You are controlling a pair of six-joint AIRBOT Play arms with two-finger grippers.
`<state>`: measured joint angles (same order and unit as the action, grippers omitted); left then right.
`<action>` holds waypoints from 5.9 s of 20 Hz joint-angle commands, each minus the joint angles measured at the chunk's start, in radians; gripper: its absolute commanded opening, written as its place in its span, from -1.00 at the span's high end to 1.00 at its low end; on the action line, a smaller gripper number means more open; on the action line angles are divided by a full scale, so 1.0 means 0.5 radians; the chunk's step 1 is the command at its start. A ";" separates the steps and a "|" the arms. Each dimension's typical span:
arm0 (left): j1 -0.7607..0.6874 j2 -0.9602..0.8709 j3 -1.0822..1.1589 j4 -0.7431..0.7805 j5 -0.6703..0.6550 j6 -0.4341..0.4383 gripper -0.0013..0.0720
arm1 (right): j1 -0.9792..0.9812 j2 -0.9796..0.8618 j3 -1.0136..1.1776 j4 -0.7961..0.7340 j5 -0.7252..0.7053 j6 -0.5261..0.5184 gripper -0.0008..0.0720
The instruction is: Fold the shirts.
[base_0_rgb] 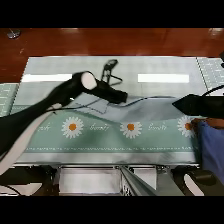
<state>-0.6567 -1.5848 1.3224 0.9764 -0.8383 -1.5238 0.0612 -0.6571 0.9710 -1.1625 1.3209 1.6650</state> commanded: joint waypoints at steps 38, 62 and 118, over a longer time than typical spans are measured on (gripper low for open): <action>1.389 1.930 -1.247 -0.066 -0.578 0.179 0.90 | 1.191 -2.669 2.016 0.396 -0.397 -0.013 -0.67; 1.389 1.885 -1.479 -0.047 -0.419 0.204 0.90 | 0.636 -0.835 -1.192 1.192 -1.600 0.008 -0.72; 1.386 1.532 -0.856 -0.053 -0.231 0.204 0.90 | -1.805 -0.313 0.254 0.504 0.056 0.083 0.46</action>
<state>0.0383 -0.7437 0.7406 0.9508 -0.9409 -1.4216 -0.9291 -0.7521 1.0950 -1.3491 1.5574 1.7397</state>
